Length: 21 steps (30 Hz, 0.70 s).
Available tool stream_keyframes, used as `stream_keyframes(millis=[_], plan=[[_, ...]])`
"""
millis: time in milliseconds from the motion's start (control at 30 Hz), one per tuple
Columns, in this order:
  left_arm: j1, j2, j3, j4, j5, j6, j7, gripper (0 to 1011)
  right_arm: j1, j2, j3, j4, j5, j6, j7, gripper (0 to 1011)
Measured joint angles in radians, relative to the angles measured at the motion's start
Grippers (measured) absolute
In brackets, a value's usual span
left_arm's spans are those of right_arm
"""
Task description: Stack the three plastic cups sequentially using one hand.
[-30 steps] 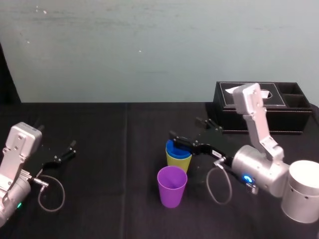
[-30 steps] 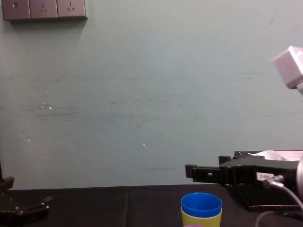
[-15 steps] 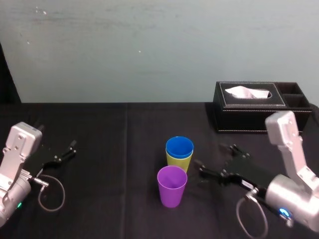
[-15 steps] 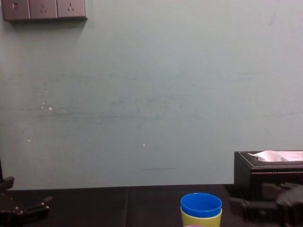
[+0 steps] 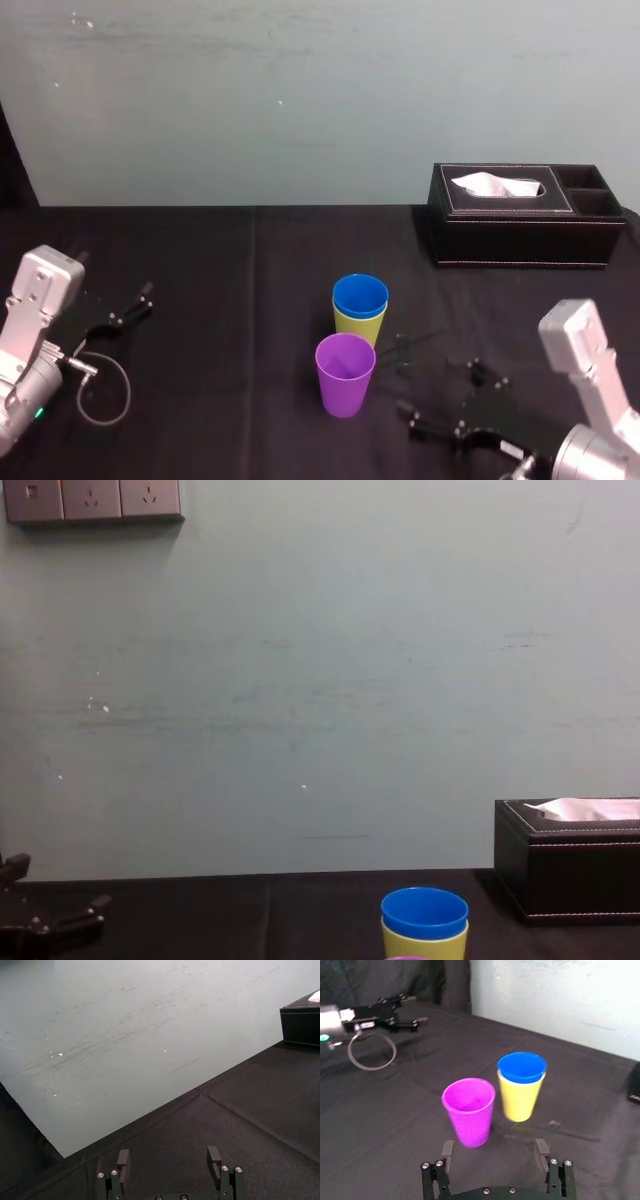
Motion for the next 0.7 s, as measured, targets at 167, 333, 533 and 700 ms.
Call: stream_keyframes(millis=[167,333,533,700], plan=[[0.000,0.000,0.000,0.000,0.000,0.000,0.000,1000,-0.012,-0.010,-0.023,0.009,-0.020,-0.021,0.005,1004],[0.000,0.000,0.000,0.000,0.000,0.000,0.000,1000,-0.011,-0.036,-0.045,0.031,-0.037,-0.037,0.005,1004],[0.000,0.000,0.000,0.000,0.000,0.000,0.000,1000,0.004,-0.058,-0.064,0.050,-0.077,-0.048,-0.008,1004],[0.000,0.000,0.000,0.000,0.000,0.000,0.000,1000,0.023,-0.082,-0.081,0.068,-0.109,-0.048,-0.013,1004]])
